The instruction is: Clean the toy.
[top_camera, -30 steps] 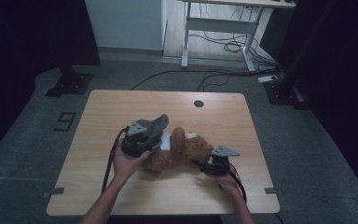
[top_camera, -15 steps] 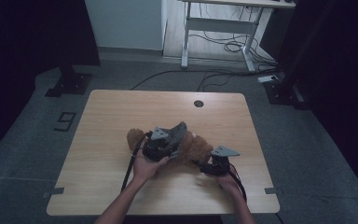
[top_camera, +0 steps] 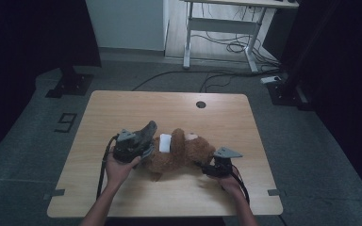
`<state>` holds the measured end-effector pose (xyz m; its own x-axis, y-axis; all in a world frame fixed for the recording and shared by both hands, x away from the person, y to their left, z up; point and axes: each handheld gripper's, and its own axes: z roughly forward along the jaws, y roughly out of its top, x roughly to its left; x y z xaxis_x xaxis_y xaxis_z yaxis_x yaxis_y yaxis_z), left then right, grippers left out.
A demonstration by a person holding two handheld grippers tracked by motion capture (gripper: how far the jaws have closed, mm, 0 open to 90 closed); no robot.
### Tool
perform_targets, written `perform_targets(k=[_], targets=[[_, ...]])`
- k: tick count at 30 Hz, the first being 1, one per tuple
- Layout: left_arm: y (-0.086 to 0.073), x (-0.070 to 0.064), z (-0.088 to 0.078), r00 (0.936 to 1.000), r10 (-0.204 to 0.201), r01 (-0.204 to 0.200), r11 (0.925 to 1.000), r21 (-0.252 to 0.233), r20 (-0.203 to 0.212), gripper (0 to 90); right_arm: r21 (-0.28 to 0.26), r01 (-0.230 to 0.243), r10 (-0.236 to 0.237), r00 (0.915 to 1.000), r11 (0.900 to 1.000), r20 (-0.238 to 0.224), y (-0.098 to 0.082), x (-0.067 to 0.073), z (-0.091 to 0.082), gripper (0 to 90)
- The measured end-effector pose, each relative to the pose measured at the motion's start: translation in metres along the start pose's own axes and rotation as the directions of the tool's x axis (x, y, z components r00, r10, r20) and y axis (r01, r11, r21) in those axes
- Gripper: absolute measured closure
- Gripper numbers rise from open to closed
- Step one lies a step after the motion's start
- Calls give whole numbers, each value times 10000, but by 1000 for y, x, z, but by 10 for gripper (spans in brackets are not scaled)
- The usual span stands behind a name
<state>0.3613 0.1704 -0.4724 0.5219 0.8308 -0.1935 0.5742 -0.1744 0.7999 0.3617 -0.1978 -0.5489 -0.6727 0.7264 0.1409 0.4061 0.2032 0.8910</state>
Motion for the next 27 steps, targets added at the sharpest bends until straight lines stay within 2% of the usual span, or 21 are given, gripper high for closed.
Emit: perform_targets(k=[3,9,13,17,20,23,27], targets=[[-8,9,-4,9998,-159,159,9999,0,-156,775,-5,-3,3,10000,10000,-8,0,0,0,385],[-12,19,-13,9981,-377,375,9993,-36,-492,774,8,-23,23,10000,10000,-10,0,0,0,385],[-8,14,-23,9988,-409,398,9986,-360,-287,775,25,-83,83,10000,10000,-26,0,-1,0,386],[3,-6,-31,10000,9,-7,9969,-790,21,775,53,-129,129,9999,9999,2,0,-1,0,385],[14,-26,-34,9982,432,-387,9936,-1063,404,775,56,-156,156,9999,9999,15,0,-1,0,386],[27,-51,-32,9921,994,-897,9887,-1202,767,775,51,-193,193,9998,9998,6,0,-1,0,386],[46,-88,-17,9770,1664,-1505,9811,-1216,1334,774,28,-203,203,9998,9998,3,0,-2,0,386]])
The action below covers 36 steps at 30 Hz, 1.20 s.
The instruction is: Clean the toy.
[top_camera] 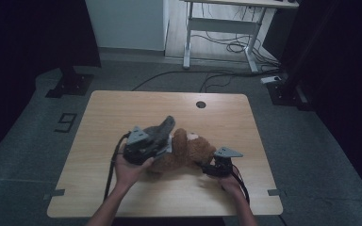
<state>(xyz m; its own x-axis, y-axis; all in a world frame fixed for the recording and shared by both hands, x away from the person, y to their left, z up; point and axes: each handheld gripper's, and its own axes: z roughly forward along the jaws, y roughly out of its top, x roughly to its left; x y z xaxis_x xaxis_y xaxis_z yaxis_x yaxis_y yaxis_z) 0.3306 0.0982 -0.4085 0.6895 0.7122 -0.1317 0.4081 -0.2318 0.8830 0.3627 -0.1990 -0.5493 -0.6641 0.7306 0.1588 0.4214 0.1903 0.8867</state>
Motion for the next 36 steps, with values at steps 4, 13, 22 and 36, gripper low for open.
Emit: perform_targets(k=[4,13,22,36], targets=[[17,-35,29,9962,738,-748,9970,196,473,774,1,-12,12,10000,10000,2,0,0,0,386],[22,-62,100,9911,1139,-1245,9768,1740,695,773,33,39,-39,10000,10000,-21,0,-1,-1,386],[4,-47,111,9819,1851,-1711,9577,2313,-404,777,95,34,-34,10000,9999,1,0,0,-1,385],[15,-53,94,9897,1325,-1405,9716,1903,539,776,66,-13,13,10000,10000,-50,0,-1,-1,386]])
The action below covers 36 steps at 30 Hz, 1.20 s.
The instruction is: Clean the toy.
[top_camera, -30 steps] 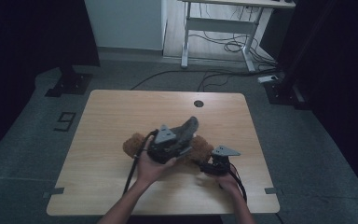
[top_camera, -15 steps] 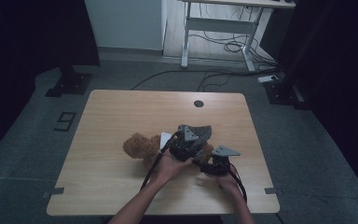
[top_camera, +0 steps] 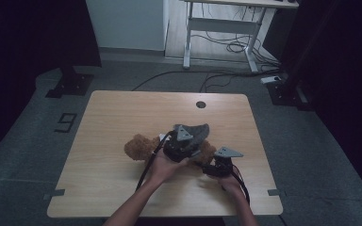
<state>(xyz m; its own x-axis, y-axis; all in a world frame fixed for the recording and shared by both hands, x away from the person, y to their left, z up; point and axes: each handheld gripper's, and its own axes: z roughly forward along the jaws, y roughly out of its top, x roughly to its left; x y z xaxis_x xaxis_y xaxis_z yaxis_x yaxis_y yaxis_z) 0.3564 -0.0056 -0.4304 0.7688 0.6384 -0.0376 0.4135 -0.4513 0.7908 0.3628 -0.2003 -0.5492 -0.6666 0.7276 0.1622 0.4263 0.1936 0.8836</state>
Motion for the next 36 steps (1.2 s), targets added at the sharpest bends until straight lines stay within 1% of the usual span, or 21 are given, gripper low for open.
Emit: perform_targets(k=[1,3,6,7,9,11,14,15,16,17,19,21,22,24,27,29,31,32,34,35,36], targets=[[2,-3,3,10000,88,-89,9999,75,45,775,-4,-4,4,10000,10000,12,0,0,0,385],[6,-10,17,9997,139,-147,9993,335,222,774,-34,-42,42,10000,10000,35,0,1,0,385],[3,-9,38,9991,-119,91,9977,677,409,773,-11,-22,22,10000,10000,36,0,1,0,386],[0,-7,42,9987,-271,245,9979,598,437,773,19,-13,13,10000,10000,60,0,1,0,385],[-1,-4,43,9981,-416,395,9981,467,446,775,78,-96,95,9999,9999,90,0,0,0,385],[-1,-4,40,9994,-244,232,9985,492,235,776,63,-76,76,9999,10000,80,0,0,0,386],[-5,-1,32,9998,-24,32,9991,431,-207,777,48,-54,54,9999,10000,118,0,1,0,387],[-8,1,27,9989,52,-35,9994,356,-474,778,29,-57,56,9999,10000,134,0,1,1,388],[-10,4,23,9979,87,-67,9995,316,-642,777,37,-66,66,9999,10000,139,0,1,0,388],[-14,8,17,9960,89,-64,9996,278,-893,777,46,-63,63,9999,10000,130,0,1,0,388],[-21,17,8,9942,-61,81,9998,180,-1073,778,50,-93,93,9999,9999,119,0,1,0,388],[-30,27,-3,9951,-352,347,9994,-77,-927,779,37,-59,59,9999,10000,82,0,1,0,388],[-33,30,-9,9950,-420,403,9990,-205,-904,779,2,-37,37,10000,10000,74,0,1,1,388],[-38,34,-23,9946,-460,418,9980,-468,-933,779,-2,-48,48,10000,10000,62,0,1,1,388],[-41,40,-37,9929,-564,499,9967,-642,-1048,778,-11,-97,97,9999,10000,59,0,1,1,388],[-45,47,-48,9901,-705,622,9955,-711,-1217,777,-10,-119,119,9999,9999,61,0,1,0,388],[-51,56,-56,9848,-903,804,9942,-713,-1481,775,-39,-168,168,9998,9999,58,0,0,1,388],[-54,60,-58,9831,-974,882,9940,-653,-1547,774,-33,-190,190,9998,9998,43,0,0,1,388],[-65,73,-64,9762,-1352,1264,9900,-619,-1696,773,-5,-170,170,9999,9999,24,0,0,0,388],[-71,78,-67,9734,-1565,1479,9870,-632,-1676,773,-19,-164,164,9999,9999,22,0,0,1,388],[-74,82,-69,9718,-1699,1609,9847,-664,-1635,773,-19,-148,149,9999,9999,29,0,0,1,388]])
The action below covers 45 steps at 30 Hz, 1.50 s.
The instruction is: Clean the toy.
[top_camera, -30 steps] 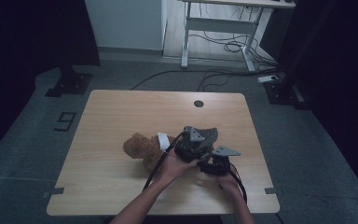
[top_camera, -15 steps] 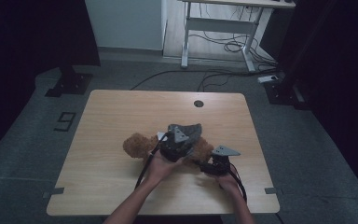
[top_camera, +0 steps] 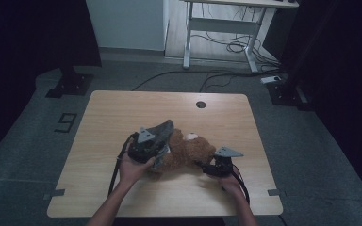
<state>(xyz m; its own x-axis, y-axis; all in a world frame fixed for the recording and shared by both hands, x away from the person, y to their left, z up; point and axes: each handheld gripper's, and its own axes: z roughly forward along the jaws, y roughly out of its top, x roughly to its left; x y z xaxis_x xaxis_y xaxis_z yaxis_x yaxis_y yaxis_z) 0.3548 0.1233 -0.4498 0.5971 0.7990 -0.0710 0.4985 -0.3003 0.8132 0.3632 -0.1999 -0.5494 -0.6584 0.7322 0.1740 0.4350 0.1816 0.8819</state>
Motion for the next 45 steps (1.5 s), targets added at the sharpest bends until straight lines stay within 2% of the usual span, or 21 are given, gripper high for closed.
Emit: perform_targets(k=[3,8,14,22,24,28,30,32,34,36,37,38,39,40,41,42,44,45], targets=[[-9,15,-8,9993,-345,345,9994,15,-175,772,-2,-8,8,10000,10000,-4,0,0,0,388],[-21,32,-13,9974,-618,625,9979,175,-366,772,-4,-14,14,10000,10000,-5,0,0,0,388],[-32,46,-13,9932,-1013,1031,9942,299,-574,771,-11,-18,18,10000,10000,-1,0,0,0,388],[-39,60,-12,9880,-1299,1344,9896,510,-833,771,-28,-18,18,10000,10000,25,0,1,0,388],[-43,65,-11,9855,-1407,1466,9874,589,-948,771,-29,-18,19,10000,10000,26,0,1,0,388],[-57,83,-9,9741,-1739,1887,9774,957,-1448,773,-4,-23,23,10000,10000,34,0,0,0,390],[-65,87,-9,9752,-1847,1979,9744,1064,-1217,772,40,-59,59,10000,10000,44,0,-1,0,391],[-68,85,-10,9762,-2045,2100,9746,781,-729,773,45,-151,151,9999,9999,32,0,-1,0,392],[-64,77,-14,9802,-1956,1964,9802,244,-295,773,48,-190,190,9998,9998,26,0,-2,0,393],[-52,63,-17,9880,-1540,1541,9879,-188,82,774,46,-194,194,9998,9998,35,0,-1,0,393],[-46,56,-18,9912,-1326,1326,9909,-239,23,776,43,-195,195,9998,9998,51,0,-1,0,393],[-42,52,-18,9925,-1211,1216,9918,-386,132,777,49,-199,199,9998,9998,63,0,-1,0,394],[-35,46,-19,9898,-1301,1338,9888,-657,584,777,61,-226,225,9997,9997,65,0,-1,0,394],[-32,44,-19,9869,-1381,1449,9860,-822,828,779,83,-241,241,9997,9997,46,0,-2,0,394],[-26,38,-20,9866,-1291,1391,9852,-1003,1001,780,98,-232,232,9997,9997,47,0,-2,0,395],[-22,35,-19,9879,-1180,1287,9860,-1061,1010,780,113,-234,234,9997,9997,46,0,-2,0,395],[-16,27,-12,9920,-885,964,9915,-873,903,780,130,-248,247,9997,9996,45,0,-2,0,395],[-16,27,-9,9917,-911,982,9921,-778,905,781,145,-236,235,9997,9996,49,0,-2,0,395]])
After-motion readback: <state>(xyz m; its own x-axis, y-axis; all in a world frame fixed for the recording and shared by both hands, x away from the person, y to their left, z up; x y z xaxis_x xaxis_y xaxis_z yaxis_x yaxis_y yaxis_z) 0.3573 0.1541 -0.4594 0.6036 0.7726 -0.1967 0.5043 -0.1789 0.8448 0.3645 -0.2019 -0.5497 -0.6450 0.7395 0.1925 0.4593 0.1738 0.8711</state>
